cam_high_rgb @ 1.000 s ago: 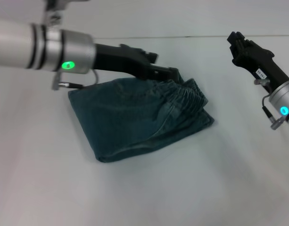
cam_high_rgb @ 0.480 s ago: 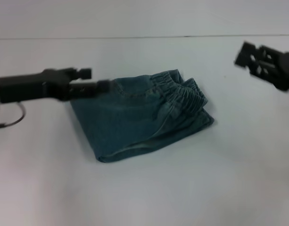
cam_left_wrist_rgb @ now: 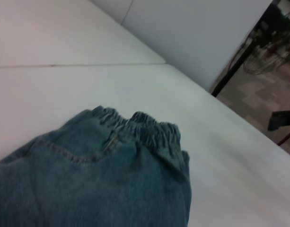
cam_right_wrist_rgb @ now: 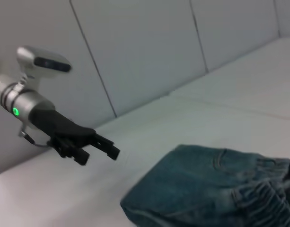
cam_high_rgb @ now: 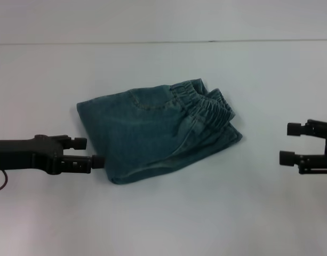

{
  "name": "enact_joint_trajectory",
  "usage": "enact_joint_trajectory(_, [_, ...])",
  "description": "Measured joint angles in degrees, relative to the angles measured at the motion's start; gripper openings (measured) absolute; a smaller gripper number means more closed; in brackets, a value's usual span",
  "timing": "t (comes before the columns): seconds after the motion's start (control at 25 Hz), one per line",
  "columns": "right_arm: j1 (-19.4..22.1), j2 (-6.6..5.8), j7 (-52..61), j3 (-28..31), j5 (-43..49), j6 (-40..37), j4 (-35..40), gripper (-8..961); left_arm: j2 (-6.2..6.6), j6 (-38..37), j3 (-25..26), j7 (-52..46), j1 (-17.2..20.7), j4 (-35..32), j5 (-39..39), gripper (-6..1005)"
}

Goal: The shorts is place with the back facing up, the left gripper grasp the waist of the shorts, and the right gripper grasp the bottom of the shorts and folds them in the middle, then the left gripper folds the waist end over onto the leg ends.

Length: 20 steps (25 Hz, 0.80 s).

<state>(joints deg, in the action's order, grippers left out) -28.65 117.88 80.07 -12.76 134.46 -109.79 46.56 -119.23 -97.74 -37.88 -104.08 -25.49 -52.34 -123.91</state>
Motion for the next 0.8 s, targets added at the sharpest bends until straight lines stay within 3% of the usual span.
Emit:
enact_joint_trajectory(0.24, [0.29, 0.4, 0.02, -2.91, 0.07, 3.6, -0.35, 930, -0.2, 0.14, 0.0, 0.02, -0.31, 0.05, 0.05, 950])
enact_joint_trajectory(0.8, [0.02, 1.05, 0.08, -3.69, 0.11, 6.71, -0.63, 927, -0.25, 0.11, -0.04, 0.02, -0.9, 0.49, 0.4, 949])
